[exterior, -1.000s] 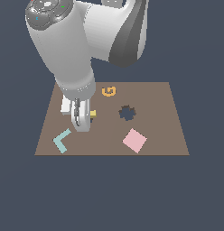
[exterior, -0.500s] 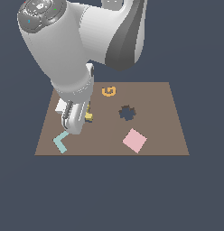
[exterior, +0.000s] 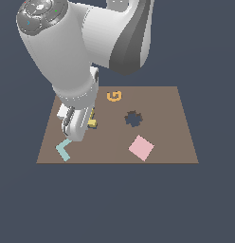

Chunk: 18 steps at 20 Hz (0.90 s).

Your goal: Insert a designated object into the corresponding slot on a board.

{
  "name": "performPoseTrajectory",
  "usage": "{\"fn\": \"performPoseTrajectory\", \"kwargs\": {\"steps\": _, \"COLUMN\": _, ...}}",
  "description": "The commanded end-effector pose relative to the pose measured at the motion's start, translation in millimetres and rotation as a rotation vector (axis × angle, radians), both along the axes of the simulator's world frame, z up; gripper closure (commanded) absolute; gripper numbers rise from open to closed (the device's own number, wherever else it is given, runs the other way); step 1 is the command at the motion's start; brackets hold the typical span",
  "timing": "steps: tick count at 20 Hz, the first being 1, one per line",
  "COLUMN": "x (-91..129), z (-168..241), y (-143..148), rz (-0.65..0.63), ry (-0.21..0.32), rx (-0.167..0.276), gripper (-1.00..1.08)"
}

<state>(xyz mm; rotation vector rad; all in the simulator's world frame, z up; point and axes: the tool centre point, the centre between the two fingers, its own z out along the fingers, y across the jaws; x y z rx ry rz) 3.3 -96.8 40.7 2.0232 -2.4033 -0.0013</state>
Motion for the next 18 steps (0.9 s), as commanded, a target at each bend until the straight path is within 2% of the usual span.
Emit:
{"fn": "performPoseTrajectory", "kwargs": {"steps": 1, "x": 0, "z": 0, "y": 0, "rz": 0.003, "ry": 0.0, "rx": 0.0, "gripper": 1.08}}
{"fn": "performPoseTrajectory", "kwargs": {"steps": 9, "x": 0, "z": -10, "y": 0, "rz": 0.003, "ry": 0.0, "rx": 0.0, "gripper": 1.08}}
{"fn": "performPoseTrajectory", "kwargs": {"steps": 10, "x": 0, "z": -10, "y": 0, "rz": 0.003, "ry": 0.0, "rx": 0.0, "gripper": -0.92}}
{"fn": "performPoseTrajectory", "kwargs": {"steps": 18, "x": 0, "z": -10, "y": 0, "rz": 0.003, "ry": 0.0, "rx": 0.0, "gripper": -0.92}}
